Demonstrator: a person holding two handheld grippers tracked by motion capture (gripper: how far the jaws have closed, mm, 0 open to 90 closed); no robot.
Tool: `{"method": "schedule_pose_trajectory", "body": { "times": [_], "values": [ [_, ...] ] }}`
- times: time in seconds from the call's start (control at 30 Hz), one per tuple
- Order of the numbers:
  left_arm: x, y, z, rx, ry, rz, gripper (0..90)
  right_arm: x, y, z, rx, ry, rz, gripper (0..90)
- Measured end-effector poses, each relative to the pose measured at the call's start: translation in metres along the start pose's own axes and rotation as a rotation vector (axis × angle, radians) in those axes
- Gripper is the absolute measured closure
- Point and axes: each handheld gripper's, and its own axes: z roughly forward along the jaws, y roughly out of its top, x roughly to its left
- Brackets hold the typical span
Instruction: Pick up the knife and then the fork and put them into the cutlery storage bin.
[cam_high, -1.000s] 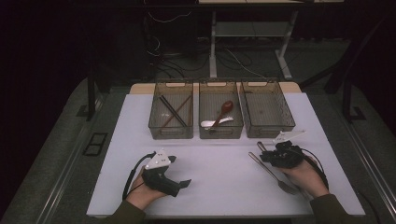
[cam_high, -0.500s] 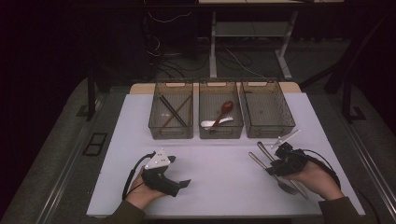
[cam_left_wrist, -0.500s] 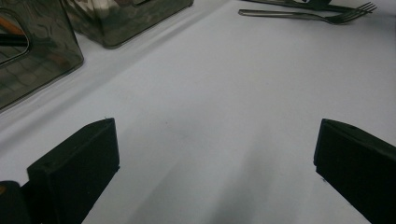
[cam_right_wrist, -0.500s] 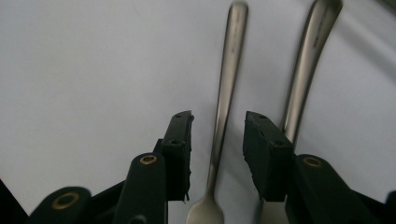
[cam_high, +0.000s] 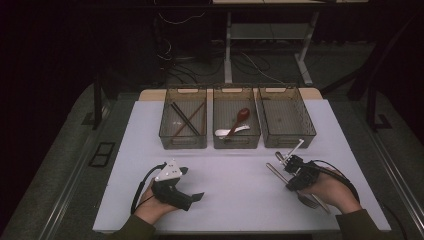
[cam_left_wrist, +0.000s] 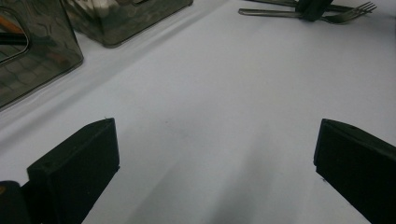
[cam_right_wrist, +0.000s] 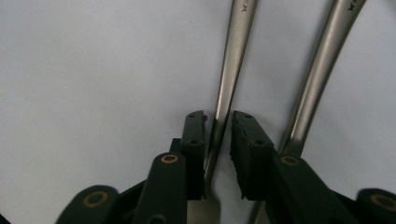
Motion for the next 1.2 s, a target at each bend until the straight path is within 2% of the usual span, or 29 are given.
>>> {"method": "schedule_pose_trajectory", "body": {
  "times": [0.4,0.6,0.7,0.87,1.2],
  "values": [
    [0.0,0.0,0.0,0.0,0.002,-0.002,0.0,-0.002,0.0,0.0,-0.001,0.006,0.011,83.7],
    [0.001,-0.001,0.0,-0.002,0.001,-0.003,0.0,-0.007,-0.005,0.0,-0.034,0.03,0.013,83.8],
    [0.001,0.0,0.0,-0.001,0.001,-0.002,0.0,-0.009,-0.007,-0.001,-0.051,0.026,0.014,83.8],
    [0.001,-0.001,-0.001,-0.003,0.0,-0.001,0.0,-0.012,-0.011,-0.008,-0.107,0.034,0.026,83.8],
    [0.001,-0.001,-0.001,-0.005,0.0,-0.001,0.0,-0.02,-0.019,-0.022,-0.263,0.055,0.067,83.8]
  ]
}}
